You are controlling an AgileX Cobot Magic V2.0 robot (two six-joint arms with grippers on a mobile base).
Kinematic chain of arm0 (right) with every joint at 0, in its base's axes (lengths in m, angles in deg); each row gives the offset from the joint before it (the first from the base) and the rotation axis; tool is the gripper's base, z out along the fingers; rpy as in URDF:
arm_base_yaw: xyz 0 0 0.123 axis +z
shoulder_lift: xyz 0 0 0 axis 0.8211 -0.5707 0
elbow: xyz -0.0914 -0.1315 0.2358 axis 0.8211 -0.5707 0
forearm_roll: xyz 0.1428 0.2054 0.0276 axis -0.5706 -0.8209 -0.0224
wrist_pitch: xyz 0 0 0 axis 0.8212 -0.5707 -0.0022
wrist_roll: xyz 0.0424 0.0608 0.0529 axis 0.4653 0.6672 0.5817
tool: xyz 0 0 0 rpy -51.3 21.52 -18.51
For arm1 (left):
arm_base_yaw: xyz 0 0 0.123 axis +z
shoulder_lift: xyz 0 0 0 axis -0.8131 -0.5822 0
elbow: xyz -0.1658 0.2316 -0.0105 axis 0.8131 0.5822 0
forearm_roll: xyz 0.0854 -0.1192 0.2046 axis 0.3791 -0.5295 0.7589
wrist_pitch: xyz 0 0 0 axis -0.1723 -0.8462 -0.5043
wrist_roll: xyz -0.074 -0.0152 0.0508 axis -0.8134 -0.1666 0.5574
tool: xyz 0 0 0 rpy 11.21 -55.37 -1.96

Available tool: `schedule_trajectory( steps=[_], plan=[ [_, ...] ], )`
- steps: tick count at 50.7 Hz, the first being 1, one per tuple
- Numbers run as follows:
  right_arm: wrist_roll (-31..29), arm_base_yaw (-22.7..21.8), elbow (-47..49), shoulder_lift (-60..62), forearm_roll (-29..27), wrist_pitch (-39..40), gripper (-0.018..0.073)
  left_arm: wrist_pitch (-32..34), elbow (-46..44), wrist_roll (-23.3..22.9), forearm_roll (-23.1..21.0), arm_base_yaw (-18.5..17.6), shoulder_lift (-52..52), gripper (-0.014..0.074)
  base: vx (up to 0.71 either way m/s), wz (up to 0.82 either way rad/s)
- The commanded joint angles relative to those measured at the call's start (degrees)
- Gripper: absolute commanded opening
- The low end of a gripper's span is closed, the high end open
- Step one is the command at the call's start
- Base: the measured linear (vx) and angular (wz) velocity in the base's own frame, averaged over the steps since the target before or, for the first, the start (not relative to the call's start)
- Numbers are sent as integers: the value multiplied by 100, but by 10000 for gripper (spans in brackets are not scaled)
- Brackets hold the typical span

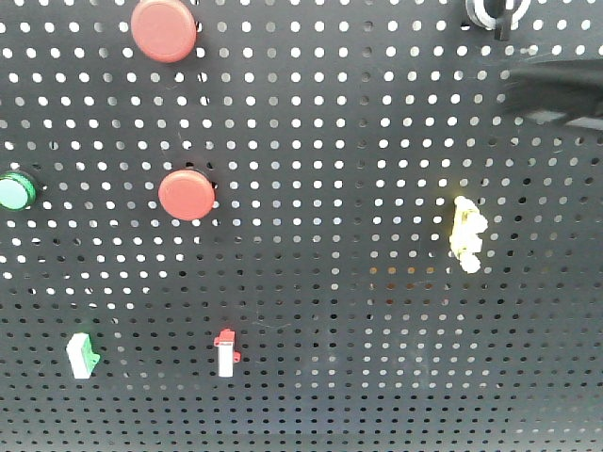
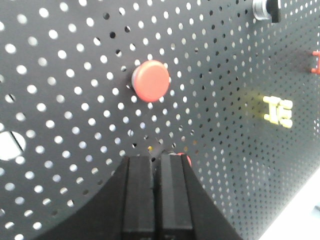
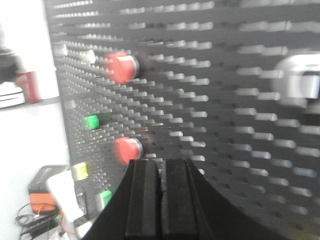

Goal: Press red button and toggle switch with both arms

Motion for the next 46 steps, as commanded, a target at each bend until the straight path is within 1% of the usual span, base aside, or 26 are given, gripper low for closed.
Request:
schedule_trajectory(
  steps=[1,5,11,14,19,24,28,32,33,34,39,43,46],
  plan=[
    [276,157,177,35,507,769,-3,512,-127,-64,-108,-13,14,1,0,0],
    [593,305,177,16,1551,914,-3,498,-127,-64,-108,-13,14,1,0,0],
    [1635,575,177,-114,3072,1089,-3,498,-127,-64,-108,-13,14,1,0,0],
    [2078,805,177,-194,3627,1159,-3,498,-127,-64,-108,-13,14,1,0,0],
    [2490,1295,177,-267,4279,1403,-3,498,-127,-64,-108,-13,14,1,0,0],
    [2849,1852,200,-352,4804,1846,-3,492,-127,-64,-108,-13,14,1,0,0],
    [3122,2271,251,-418,5295,1994,-3,466,-127,-64,-103,-13,14,1,0,0],
    [3655,2580,300,-484,5889,2223,-3,442,-127,-64,-103,-13,14,1,0,0],
    [3821,2631,313,-498,6011,2284,-3,435,-127,-64,-103,-13,14,1,0,0],
    [4044,2663,335,-498,6261,2374,-3,430,-127,-64,-103,-13,14,1,0,0],
    [4732,2711,435,-498,7091,2485,-3,374,-127,-64,-72,-13,14,1,0,0],
    [5222,2711,589,-498,7498,2455,-3,343,-127,-64,-13,-13,14,1,0,0],
    [5340,2711,690,-498,7657,2455,-3,325,-127,-64,73,-13,14,1,0,0]
  ],
)
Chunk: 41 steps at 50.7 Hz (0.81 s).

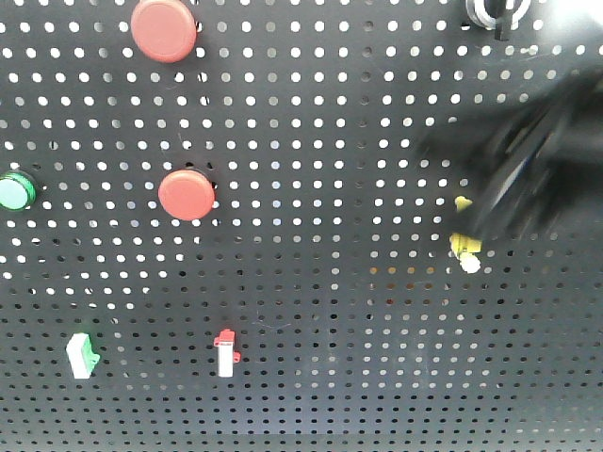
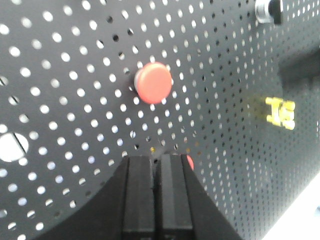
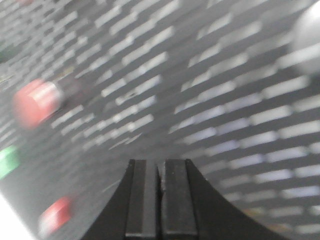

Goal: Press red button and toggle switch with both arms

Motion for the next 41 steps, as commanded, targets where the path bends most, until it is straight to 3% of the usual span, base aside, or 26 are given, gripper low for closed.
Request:
schedule_trajectory(
  steps=[1,41],
  plan=[
    [379,23,359,89,457,564,-3,407,-127,-64,24,-13,14,1,0,0],
    [497,1,588,-241,474,1154,-3,317,-127,-64,179,-13,3,1,0,0]
  ],
)
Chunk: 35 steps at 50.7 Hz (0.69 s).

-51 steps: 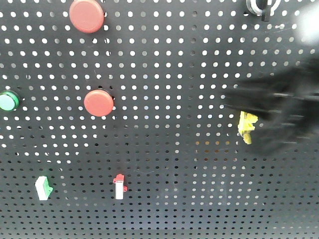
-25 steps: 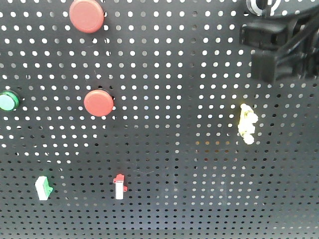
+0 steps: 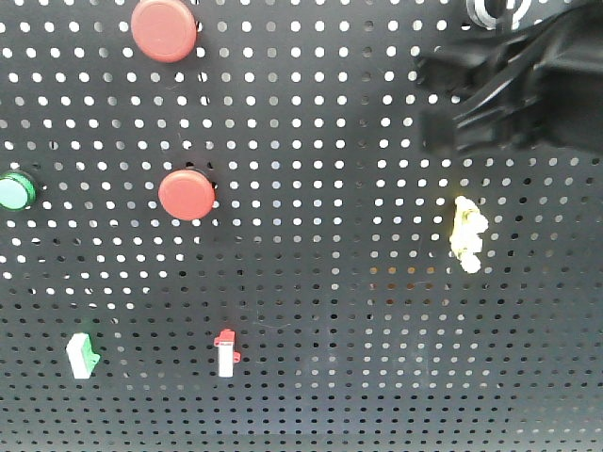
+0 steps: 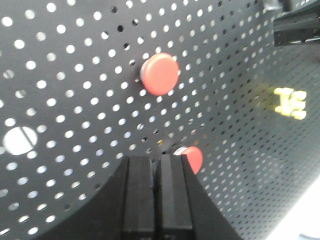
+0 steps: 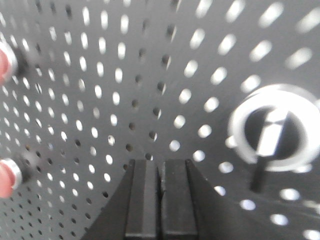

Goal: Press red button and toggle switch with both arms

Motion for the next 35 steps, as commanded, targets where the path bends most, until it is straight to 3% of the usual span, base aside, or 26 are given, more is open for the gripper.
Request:
schedule_trajectory(
  steps=[1,8,19,35],
  plan=[
    [37,-11,246,109,112,572,-3,388,-127,-64,-50,-13,3,1,0,0],
    [39,-23,390,109,135,486,-3,388,-127,-64,-50,-13,3,1,0,0],
    [1064,-239,489,126,1258,-218,-3,388,-127,-64,-50,-13,3,1,0,0],
    [1679,-267,489,353,2127,-476,-3,338,-127,-64,-50,-13,3,1,0,0]
  ],
)
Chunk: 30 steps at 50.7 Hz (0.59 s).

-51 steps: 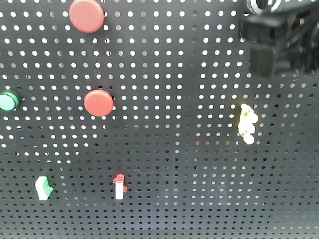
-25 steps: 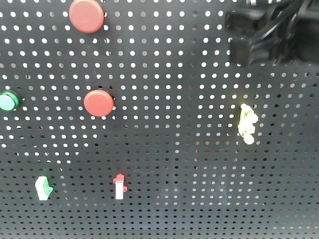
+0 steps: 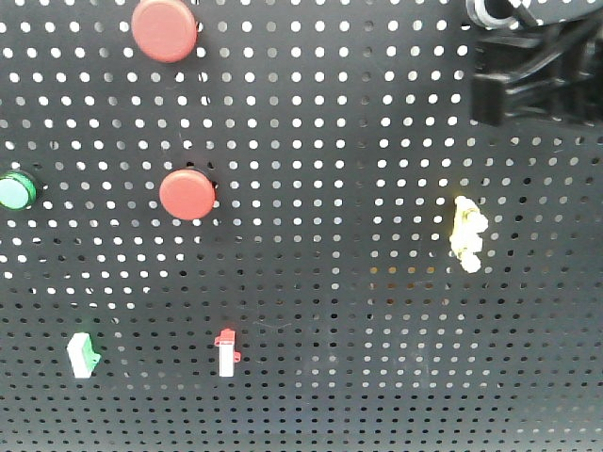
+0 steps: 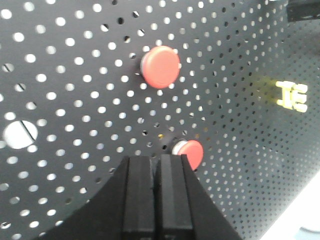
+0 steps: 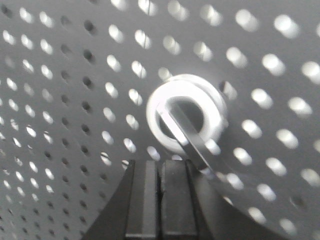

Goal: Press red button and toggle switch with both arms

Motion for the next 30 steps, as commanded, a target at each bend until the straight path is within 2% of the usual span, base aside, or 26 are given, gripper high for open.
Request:
schedule_trajectory(
  steps=[1,13,21,24,30],
  plan=[
    [203,-82,202,218,697,296,-3,425,-127,-64,-79,-13,3,1,0,0],
    [227,-82,202,587,848,-297,-3,404,-127,-64,-79,-13,3,1,0,0],
    [235,-82,181,1034,888,-875,-3,59,-127,-113,93,-13,10,1,0,0],
    [171,-82,181,1243,888,-1151,-3,-120,-127,-321,294,-13,10,1,0,0],
    [149,-82,-132,1755,995,-1318,-3,-375,12,-1201,1086,-13,22,1,0,0]
  ],
)
